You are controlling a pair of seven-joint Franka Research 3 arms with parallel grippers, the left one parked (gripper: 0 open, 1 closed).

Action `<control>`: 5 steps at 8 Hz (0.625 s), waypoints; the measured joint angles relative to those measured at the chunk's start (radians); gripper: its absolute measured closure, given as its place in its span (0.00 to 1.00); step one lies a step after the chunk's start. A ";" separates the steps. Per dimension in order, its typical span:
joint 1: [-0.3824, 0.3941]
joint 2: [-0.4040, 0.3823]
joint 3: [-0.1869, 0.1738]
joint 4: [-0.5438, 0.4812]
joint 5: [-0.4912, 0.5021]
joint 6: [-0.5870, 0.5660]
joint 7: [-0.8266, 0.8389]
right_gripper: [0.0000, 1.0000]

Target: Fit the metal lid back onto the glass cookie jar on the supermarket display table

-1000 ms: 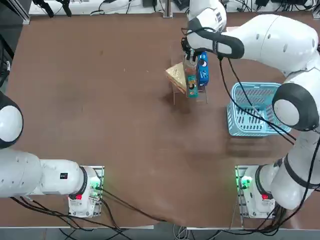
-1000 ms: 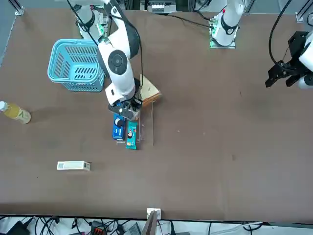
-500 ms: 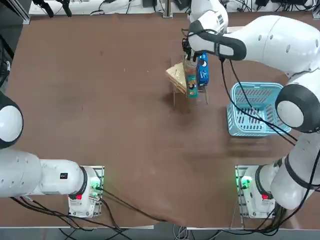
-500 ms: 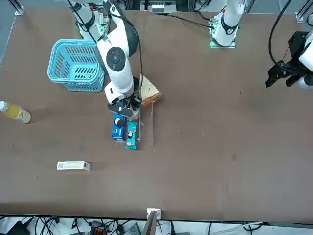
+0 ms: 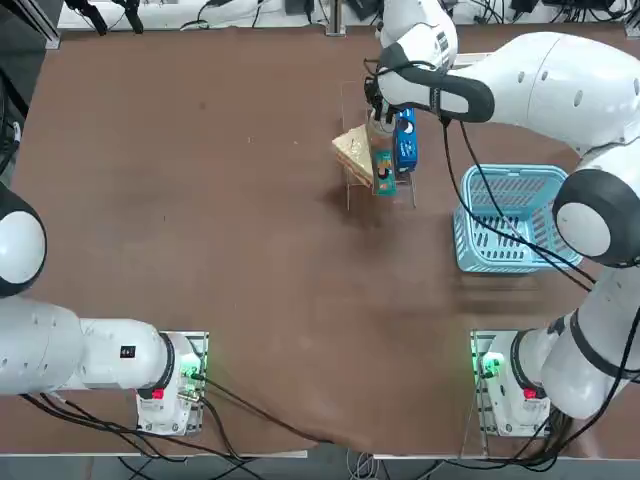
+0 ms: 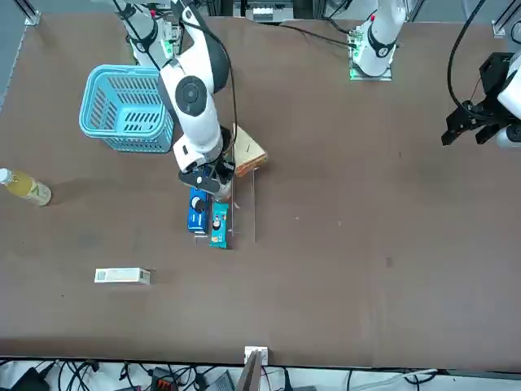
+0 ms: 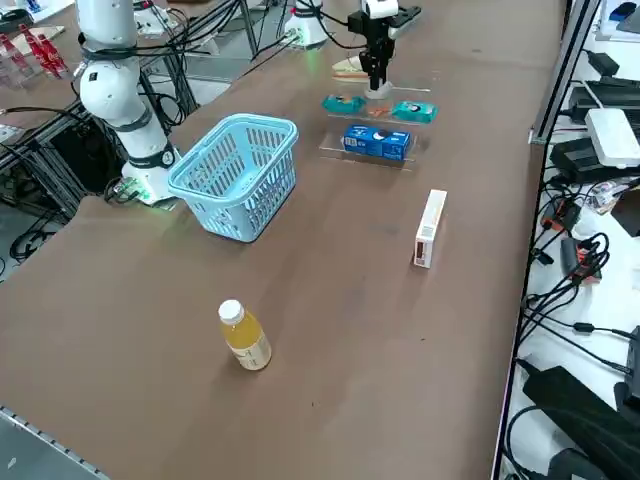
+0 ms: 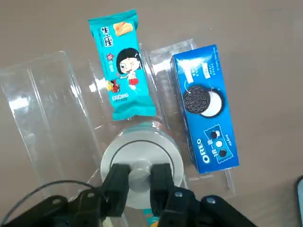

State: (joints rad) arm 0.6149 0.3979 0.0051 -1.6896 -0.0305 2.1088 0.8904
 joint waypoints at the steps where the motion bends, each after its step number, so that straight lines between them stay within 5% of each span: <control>1: 0.000 0.000 0.000 0.000 0.000 0.000 -0.001 0.72; 5: 0.001 0.000 0.000 -0.001 0.000 0.000 -0.004 0.72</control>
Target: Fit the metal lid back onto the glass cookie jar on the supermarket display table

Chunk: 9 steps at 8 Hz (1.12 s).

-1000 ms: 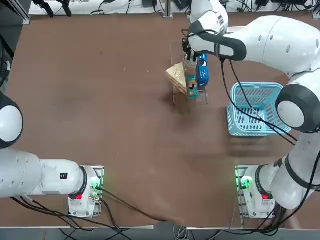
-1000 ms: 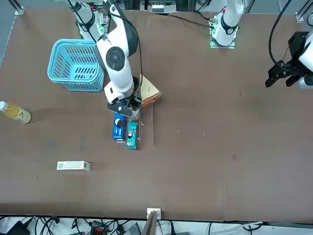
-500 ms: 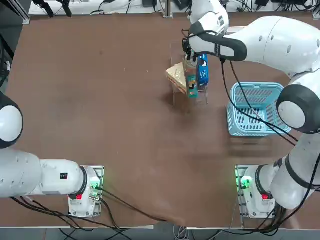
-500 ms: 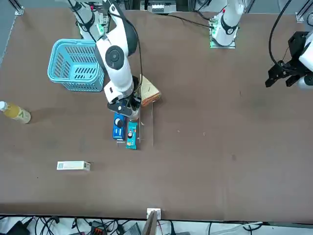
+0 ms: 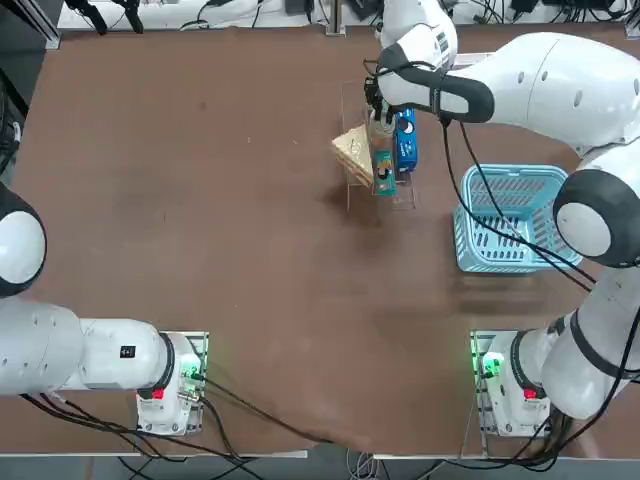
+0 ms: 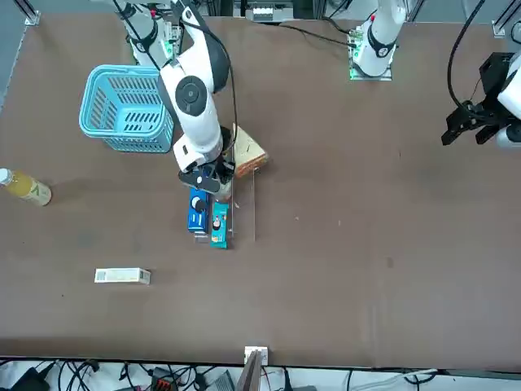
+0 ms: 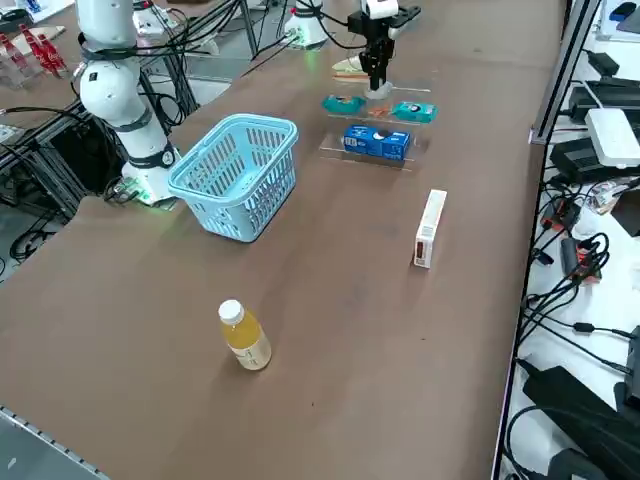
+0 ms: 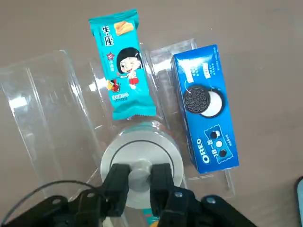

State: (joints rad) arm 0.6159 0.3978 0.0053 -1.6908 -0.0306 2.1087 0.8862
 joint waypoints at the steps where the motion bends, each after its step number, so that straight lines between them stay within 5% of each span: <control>1: 0.001 0.000 0.000 0.000 0.000 0.000 -0.001 0.72; 9: 0.006 0.001 0.000 -0.002 -0.013 -0.001 -0.002 0.72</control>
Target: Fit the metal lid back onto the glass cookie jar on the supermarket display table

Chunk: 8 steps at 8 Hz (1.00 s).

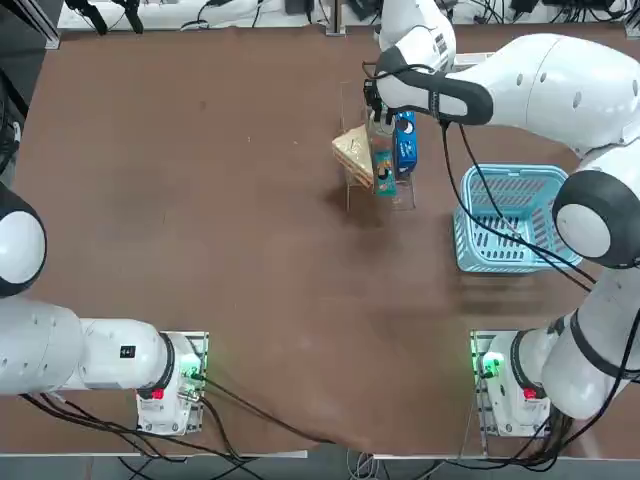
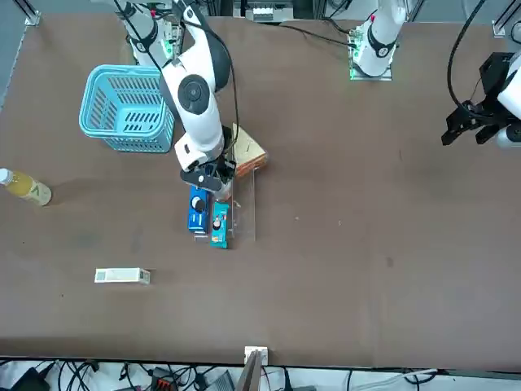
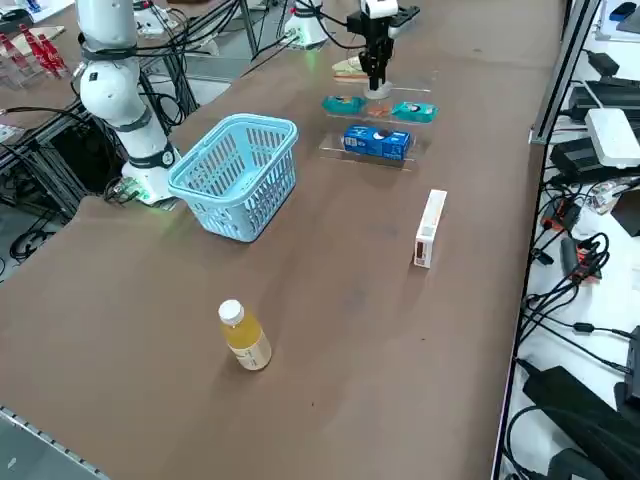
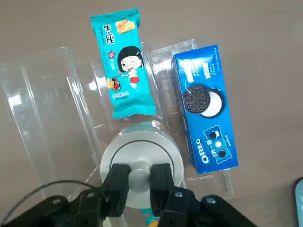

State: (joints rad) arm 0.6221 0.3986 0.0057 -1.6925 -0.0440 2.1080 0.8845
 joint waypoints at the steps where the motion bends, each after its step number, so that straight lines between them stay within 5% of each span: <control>1: 0.000 0.000 0.000 0.000 0.000 0.000 0.000 0.72; 8: -0.002 0.001 0.000 0.004 0.000 0.000 -0.002 0.72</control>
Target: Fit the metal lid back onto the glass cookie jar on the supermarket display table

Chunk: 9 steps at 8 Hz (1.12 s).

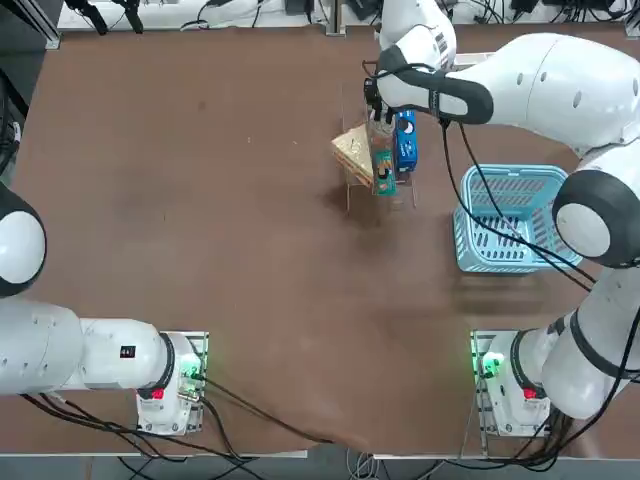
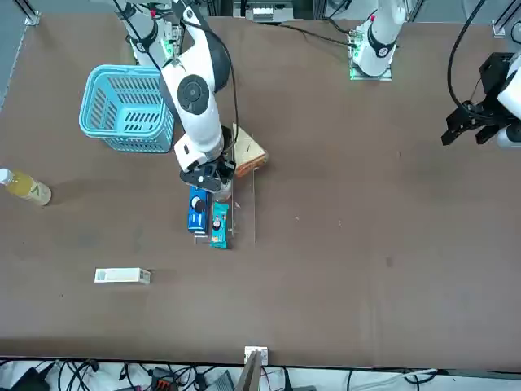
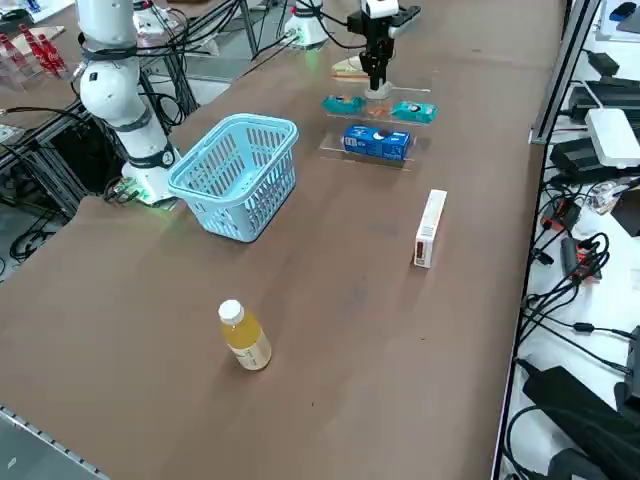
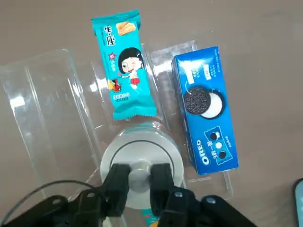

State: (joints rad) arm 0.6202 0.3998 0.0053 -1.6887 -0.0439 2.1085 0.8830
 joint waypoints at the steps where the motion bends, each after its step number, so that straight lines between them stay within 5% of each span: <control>1: 0.000 0.000 0.000 0.000 0.000 0.000 0.000 0.72; 6: -0.001 0.001 -0.001 0.002 0.000 0.000 -0.002 0.70; 9: -0.002 0.008 -0.005 0.003 0.000 0.002 -0.005 0.49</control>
State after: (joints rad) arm 0.6183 0.4075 0.0000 -1.6860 -0.0438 2.1104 0.8783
